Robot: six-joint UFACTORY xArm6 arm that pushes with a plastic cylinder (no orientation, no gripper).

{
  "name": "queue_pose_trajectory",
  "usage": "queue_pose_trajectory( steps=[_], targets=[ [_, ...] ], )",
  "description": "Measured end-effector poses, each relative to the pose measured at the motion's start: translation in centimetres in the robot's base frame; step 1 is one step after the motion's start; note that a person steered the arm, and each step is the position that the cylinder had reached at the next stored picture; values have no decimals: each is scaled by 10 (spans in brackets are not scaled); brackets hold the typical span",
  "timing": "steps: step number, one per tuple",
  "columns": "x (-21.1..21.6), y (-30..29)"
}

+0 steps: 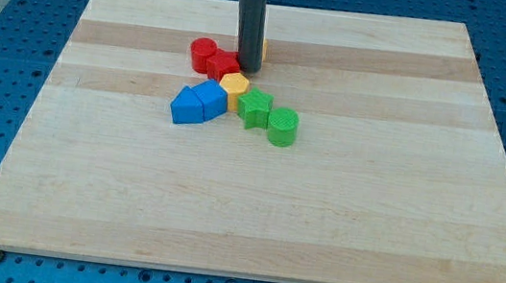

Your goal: Move the arm towards the top of the green circle

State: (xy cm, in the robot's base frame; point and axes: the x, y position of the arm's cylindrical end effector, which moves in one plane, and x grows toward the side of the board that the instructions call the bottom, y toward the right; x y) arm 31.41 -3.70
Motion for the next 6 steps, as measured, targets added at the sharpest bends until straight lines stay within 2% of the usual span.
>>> queue_pose_trajectory(
  steps=[1,3,4,5,6],
  targets=[
    [-29,0],
    [-28,56],
    [-56,84],
    [-75,76],
    [-34,68]
  ],
)
